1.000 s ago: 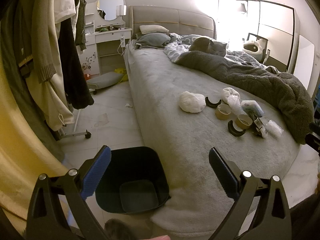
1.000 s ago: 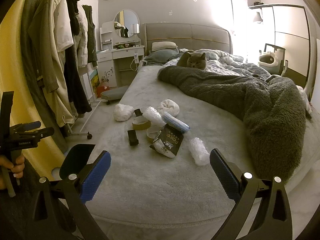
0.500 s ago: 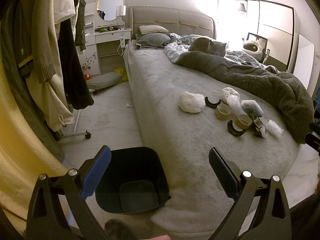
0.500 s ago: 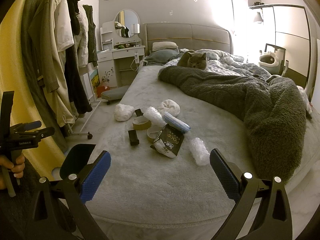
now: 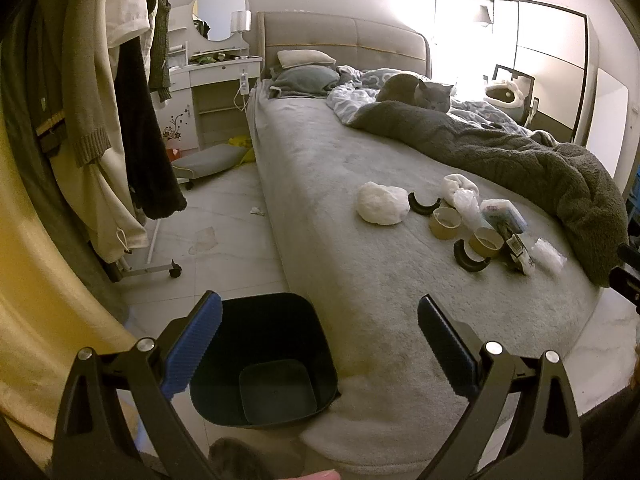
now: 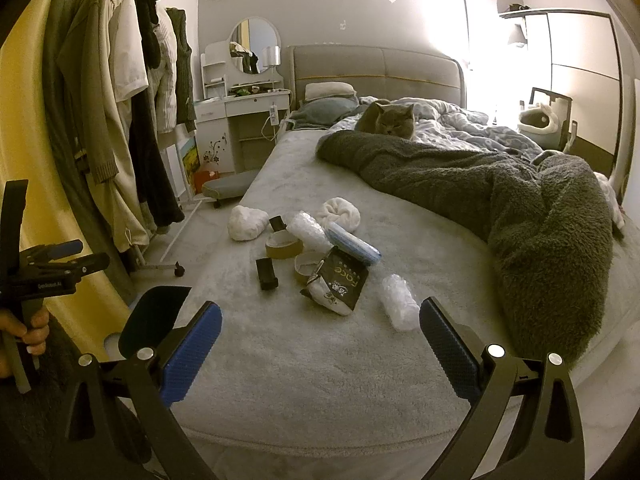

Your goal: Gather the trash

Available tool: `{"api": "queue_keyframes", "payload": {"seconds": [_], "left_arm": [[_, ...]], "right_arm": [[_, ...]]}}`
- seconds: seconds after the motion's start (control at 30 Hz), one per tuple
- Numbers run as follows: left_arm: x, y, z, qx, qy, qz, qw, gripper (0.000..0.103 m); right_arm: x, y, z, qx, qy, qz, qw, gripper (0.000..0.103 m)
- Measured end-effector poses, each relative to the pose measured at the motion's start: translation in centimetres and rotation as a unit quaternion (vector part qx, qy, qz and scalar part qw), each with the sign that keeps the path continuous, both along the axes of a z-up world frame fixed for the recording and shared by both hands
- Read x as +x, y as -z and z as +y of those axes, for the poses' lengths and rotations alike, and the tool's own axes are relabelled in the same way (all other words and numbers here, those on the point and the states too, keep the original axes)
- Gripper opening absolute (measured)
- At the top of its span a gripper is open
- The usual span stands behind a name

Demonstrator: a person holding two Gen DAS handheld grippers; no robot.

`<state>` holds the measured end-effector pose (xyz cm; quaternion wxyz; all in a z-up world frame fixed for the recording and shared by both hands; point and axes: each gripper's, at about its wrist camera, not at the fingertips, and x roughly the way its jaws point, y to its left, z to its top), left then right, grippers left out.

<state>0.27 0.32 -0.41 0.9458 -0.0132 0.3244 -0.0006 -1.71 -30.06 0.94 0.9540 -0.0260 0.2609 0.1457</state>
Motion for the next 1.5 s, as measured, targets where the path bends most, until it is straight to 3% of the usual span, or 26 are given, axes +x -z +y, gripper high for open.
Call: {"api": "queue_keyframes", "payload": {"seconds": [1.5], "left_arm": [[-0.06, 0.72, -0.58, -0.007, 0.003, 0.007, 0.9999, 0.100]], "right_arm": [[0.10, 0.04, 0.04, -0.001, 0.000, 0.002, 1.000, 0.100]]}}
